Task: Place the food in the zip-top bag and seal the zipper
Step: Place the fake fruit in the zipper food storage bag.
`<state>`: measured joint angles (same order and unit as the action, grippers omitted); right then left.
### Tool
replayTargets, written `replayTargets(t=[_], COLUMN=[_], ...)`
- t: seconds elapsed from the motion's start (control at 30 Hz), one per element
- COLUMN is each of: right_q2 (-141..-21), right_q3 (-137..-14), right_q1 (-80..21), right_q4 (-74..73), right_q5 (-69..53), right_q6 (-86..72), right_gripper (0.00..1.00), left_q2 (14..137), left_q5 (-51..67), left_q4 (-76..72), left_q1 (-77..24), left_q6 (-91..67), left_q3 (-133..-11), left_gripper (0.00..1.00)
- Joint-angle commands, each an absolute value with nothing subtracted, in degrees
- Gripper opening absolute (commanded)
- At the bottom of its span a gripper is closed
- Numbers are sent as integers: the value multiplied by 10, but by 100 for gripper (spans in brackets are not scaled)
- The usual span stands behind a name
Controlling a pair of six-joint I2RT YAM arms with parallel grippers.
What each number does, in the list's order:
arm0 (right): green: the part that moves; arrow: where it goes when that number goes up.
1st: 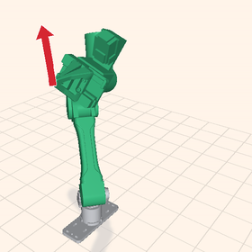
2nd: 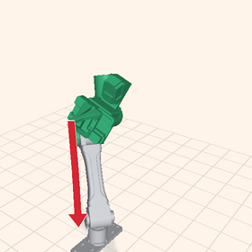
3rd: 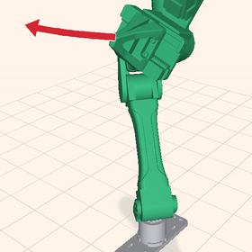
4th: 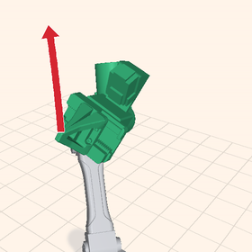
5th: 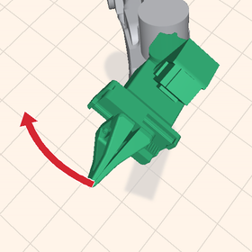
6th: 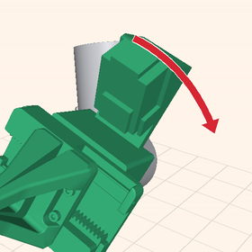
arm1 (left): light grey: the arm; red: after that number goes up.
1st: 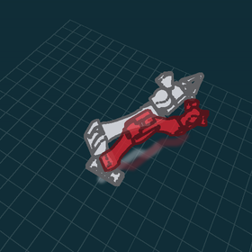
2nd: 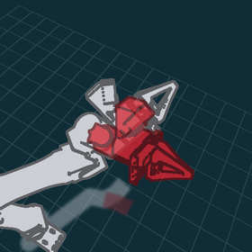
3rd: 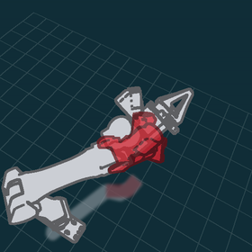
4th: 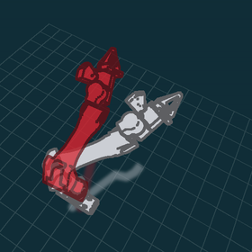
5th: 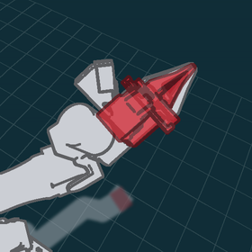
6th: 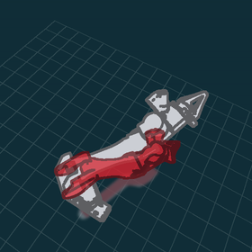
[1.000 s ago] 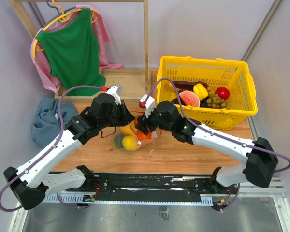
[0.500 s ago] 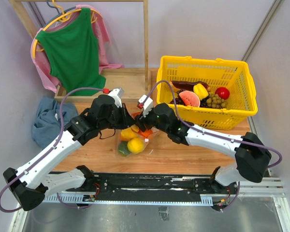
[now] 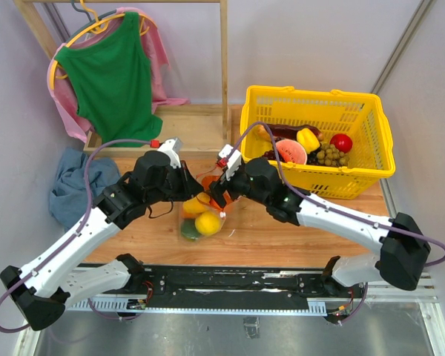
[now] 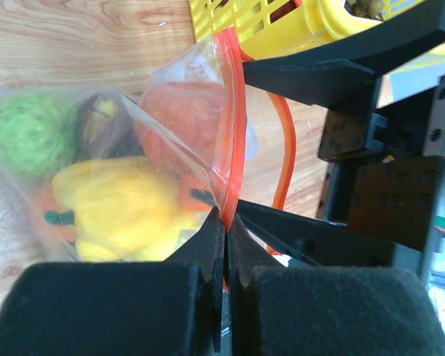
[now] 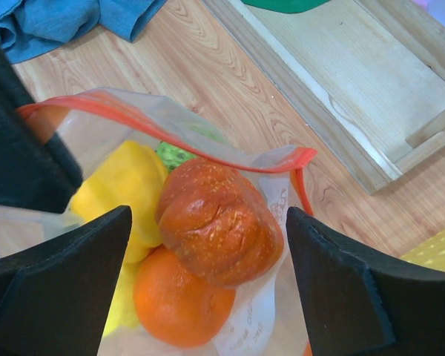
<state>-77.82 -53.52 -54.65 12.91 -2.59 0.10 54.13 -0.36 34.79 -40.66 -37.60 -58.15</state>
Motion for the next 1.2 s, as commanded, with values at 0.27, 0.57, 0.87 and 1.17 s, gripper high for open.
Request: replayTargets(t=[0.27, 0.57, 0.87, 1.17], right_q2=[-663, -684, -677, -717], right_q3=[-587, -581, -557, -580], right_q1=[-552, -552, -552, -552], right_q4=[-132, -193, -223, -249], right_q5=[92, 64, 36, -18], right_q6=[-89, -184, -209, -210], right_gripper=[70, 55, 53, 20], left_q2=[522, 513, 516, 516], left_q5=[-20, -25, -22, -24], left_q4=[331, 337, 334, 333], left_q1=[-406, -406, -406, -406], left_q6=[-385, -387, -384, -386], left_q3=[-577, -581, -582, -585], left_gripper=[0, 0, 0, 0])
